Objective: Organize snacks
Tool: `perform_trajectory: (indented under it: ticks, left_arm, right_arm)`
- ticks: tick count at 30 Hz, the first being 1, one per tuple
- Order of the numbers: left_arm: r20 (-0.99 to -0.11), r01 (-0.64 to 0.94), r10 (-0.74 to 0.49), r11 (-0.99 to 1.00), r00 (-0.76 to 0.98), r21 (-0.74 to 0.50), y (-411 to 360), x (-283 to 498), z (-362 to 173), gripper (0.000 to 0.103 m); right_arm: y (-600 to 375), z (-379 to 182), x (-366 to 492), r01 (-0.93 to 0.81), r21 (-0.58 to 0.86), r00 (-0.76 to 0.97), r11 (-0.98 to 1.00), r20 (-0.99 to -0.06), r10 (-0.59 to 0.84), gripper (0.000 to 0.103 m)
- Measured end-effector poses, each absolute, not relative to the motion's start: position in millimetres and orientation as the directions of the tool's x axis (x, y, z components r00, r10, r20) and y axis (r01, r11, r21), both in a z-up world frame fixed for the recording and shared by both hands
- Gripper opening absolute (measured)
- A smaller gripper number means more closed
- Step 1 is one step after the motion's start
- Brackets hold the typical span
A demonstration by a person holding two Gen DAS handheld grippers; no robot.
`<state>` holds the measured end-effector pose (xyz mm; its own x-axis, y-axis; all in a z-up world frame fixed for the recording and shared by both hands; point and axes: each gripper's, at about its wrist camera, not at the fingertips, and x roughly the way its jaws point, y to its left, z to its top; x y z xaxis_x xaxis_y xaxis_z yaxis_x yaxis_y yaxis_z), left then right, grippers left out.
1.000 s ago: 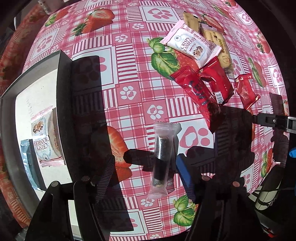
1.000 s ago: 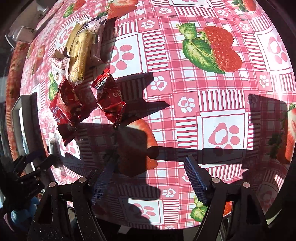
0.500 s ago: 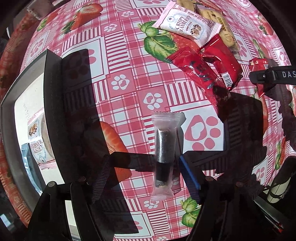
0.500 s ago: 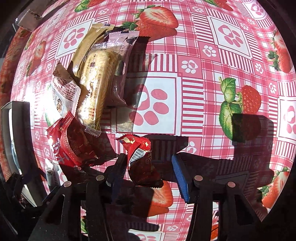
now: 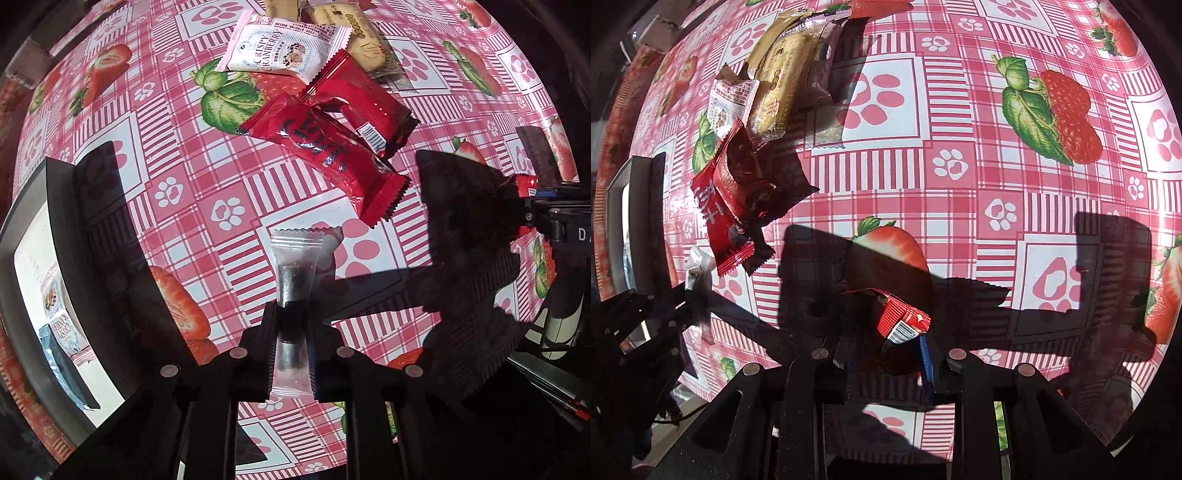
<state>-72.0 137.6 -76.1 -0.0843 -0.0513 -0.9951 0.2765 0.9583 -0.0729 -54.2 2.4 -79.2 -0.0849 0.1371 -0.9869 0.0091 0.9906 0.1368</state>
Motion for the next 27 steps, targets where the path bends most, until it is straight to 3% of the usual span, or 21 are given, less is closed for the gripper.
perform_trajectory:
  ticks: [11,27]
  left_arm:
    - [-0.991,0.265,-0.133,0.957,0.027,-0.121,144,-63,-14,0.017]
    - [-0.980,0.132,-0.143,0.983,0.135,-0.125,216,-69,18,0.017]
  right_arm:
    - [-31,-43,-90,0.094,0.207,-0.027,0.974,-0.977,0.210,0.029]
    - [13,4,-66,-0.017,0.213,0.026,0.977,-0.977,0.213,0.029]
